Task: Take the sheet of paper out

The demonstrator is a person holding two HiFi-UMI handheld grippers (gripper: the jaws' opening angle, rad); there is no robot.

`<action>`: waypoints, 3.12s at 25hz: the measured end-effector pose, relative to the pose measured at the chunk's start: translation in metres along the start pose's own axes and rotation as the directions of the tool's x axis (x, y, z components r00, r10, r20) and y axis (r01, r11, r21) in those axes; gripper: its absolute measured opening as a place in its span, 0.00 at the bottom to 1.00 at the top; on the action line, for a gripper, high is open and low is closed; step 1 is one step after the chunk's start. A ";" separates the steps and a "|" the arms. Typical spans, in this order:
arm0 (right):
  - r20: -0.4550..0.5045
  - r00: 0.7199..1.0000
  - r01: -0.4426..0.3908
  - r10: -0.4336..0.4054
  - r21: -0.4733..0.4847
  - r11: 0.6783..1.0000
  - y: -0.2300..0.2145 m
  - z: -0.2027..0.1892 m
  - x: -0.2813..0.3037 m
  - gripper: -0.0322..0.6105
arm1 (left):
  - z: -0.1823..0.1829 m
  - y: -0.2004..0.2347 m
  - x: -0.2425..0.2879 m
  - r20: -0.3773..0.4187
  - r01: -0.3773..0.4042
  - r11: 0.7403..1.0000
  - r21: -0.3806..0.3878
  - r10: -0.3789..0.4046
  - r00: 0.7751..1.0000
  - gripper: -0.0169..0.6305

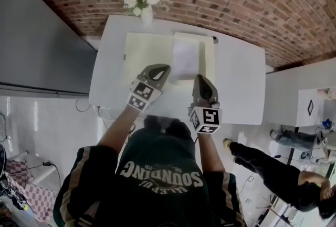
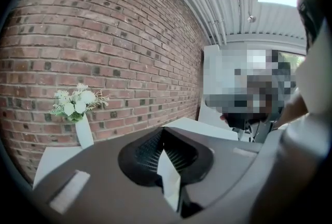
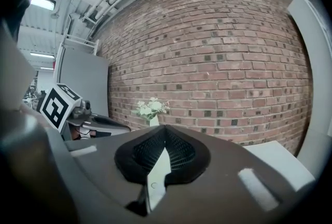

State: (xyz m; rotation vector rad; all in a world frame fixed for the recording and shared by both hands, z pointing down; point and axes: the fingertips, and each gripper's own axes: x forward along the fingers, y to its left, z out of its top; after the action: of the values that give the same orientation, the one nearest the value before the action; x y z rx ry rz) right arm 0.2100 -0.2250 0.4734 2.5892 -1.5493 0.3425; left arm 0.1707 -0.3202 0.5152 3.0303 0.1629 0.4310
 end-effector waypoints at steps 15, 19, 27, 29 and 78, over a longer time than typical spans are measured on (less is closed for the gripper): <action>0.025 1.000 0.000 -0.001 0.014 1.000 -0.020 0.006 0.036 0.03 | -0.005 0.024 0.028 -0.015 -0.008 1.000 0.000 0.008 1.000 0.04; 0.025 1.000 -0.005 0.004 0.012 1.000 -0.024 0.006 0.037 0.03 | -0.003 0.024 0.034 -0.009 -0.008 1.000 -0.001 0.008 1.000 0.04; 0.020 1.000 -0.001 0.001 0.017 1.000 -0.036 0.004 0.036 0.03 | 0.002 0.017 0.043 -0.023 -0.002 1.000 -0.004 0.002 1.000 0.04; 0.016 1.000 -0.001 0.001 0.019 1.000 -0.039 0.003 0.036 0.03 | -0.001 0.017 0.046 -0.027 -0.002 1.000 -0.003 0.002 1.000 0.04; -0.189 0.982 -0.009 0.024 0.075 0.997 -0.123 -0.073 0.081 0.03 | -0.213 0.075 0.189 -0.538 -0.245 0.837 -0.490 -0.069 0.840 0.29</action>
State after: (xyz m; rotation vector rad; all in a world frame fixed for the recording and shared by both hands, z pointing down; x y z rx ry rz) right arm 0.3451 -0.2208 0.5671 2.5116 -1.5199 0.6407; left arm 0.2982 -0.3594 0.7780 2.2882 -0.0739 1.1211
